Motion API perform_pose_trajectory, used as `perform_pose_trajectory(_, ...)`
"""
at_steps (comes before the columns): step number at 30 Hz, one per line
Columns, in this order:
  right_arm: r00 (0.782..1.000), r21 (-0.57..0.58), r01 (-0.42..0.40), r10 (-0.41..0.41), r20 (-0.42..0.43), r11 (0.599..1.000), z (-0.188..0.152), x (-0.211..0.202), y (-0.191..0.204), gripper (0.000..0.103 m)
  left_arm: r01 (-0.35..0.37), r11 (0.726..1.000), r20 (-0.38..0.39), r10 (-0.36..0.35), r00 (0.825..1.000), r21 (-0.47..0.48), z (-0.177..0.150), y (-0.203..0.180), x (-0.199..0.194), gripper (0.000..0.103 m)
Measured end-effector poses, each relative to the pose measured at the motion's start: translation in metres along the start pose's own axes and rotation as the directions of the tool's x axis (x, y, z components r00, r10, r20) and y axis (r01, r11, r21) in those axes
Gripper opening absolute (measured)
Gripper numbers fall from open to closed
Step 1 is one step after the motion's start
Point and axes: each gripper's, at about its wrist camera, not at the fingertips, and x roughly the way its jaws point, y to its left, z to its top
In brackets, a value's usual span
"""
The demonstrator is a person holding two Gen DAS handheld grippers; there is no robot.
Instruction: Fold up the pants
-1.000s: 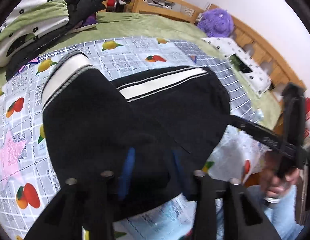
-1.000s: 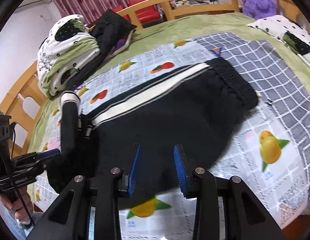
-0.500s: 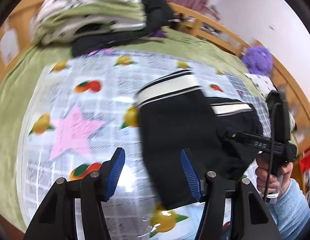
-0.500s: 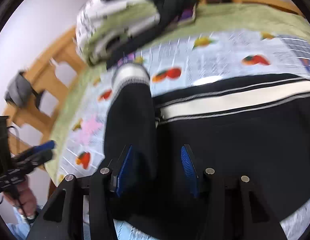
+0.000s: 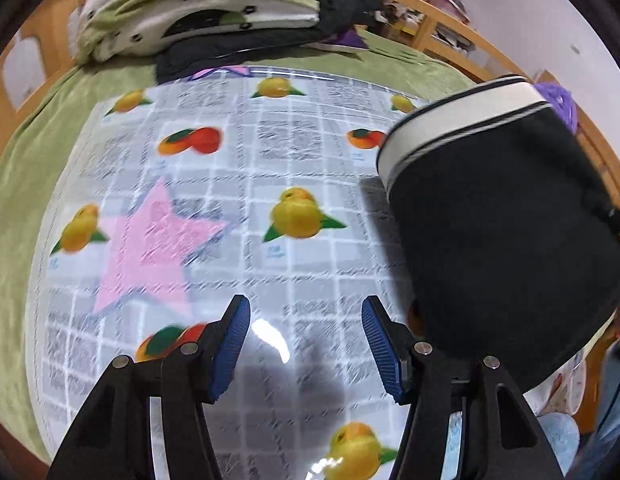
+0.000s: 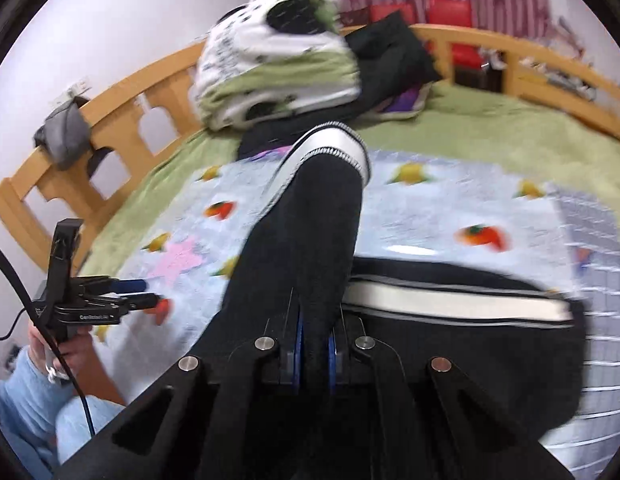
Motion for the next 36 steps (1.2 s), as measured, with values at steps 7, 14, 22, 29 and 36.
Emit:
perform_pose_trajectory(7,0.977,0.117,0.211,-0.205,-0.061,0.971,-0.034,-0.026,-0.145,0.009,0.106,0.992,-0.042,-0.103,0.994,0.069,0.018,-0.049,0.035,0.056)
perform_pose_trajectory(14,0.958,0.334,0.285,-0.257,-0.126,0.898,-0.121,0.003,-0.237,0.033,0.227,0.958,-0.072,-0.217,0.973,0.174,0.020,-0.110,0.051,0.056)
perform_pose_trajectory(22,0.939,0.310,0.339,-0.341,-0.050,0.888,-0.141,-0.033,-0.191,0.026,0.298,0.912,-0.133,-0.270,0.953,0.281,0.005,-0.166,0.069,0.056)
perform_pose_trajectory(29,0.914,0.242,0.402,-0.371,-0.163,0.883,-0.166,-0.015,-0.187,0.023,0.316,0.923,-0.179,-0.280,0.943,0.219,-0.001,-0.161,0.105,0.056)
perform_pose_trajectory(36,0.924,0.265,0.379,-0.379,-0.054,0.887,-0.118,-0.021,-0.221,0.045,0.398,0.910,-0.174,-0.376,0.910,0.114,0.018,-0.155,0.136,0.061)
